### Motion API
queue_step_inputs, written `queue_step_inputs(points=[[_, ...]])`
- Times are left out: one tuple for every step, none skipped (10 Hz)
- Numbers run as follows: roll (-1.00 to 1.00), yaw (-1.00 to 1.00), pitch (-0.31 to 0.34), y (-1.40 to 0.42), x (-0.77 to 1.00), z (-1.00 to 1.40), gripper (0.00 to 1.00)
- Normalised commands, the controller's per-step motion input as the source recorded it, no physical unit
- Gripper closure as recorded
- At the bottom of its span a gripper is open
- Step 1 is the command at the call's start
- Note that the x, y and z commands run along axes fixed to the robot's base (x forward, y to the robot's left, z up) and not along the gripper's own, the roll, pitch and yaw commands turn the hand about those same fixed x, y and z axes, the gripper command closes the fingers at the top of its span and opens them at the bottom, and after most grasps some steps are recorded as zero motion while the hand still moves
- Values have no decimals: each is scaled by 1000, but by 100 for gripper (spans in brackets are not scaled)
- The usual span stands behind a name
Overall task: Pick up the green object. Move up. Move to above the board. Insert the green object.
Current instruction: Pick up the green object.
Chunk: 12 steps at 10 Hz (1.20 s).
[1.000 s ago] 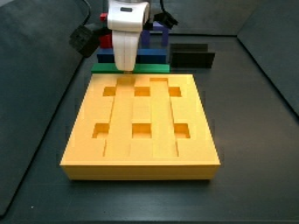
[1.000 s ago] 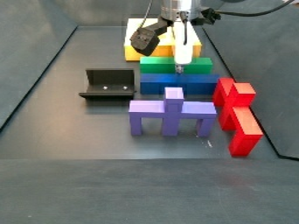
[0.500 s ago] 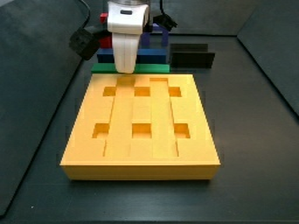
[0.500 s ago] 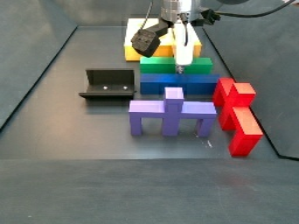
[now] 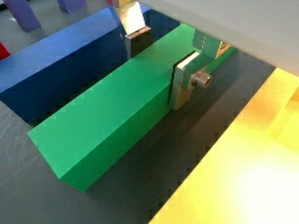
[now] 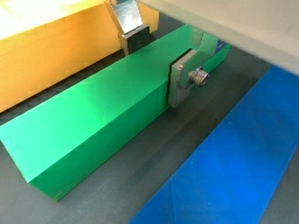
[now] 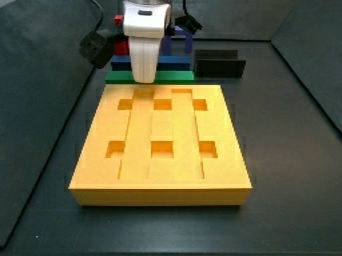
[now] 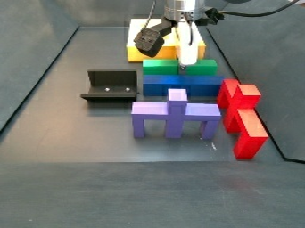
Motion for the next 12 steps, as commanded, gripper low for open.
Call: queue_step_inputs(points=[[0,0,0,0,0,0,100],[0,0,0,0,0,0,100],[0,0,0,0,0,0,100],[0,0,0,0,0,0,100],[0,0,0,0,0,0,100],[0,0,0,0,0,0,100],[0,0,0,0,0,0,100],[0,0,0,0,0,0,100],[0,0,0,0,0,0,100],[0,0,0,0,0,0,100],[0,0,0,0,0,0,100],[0,0,0,0,0,0,100]])
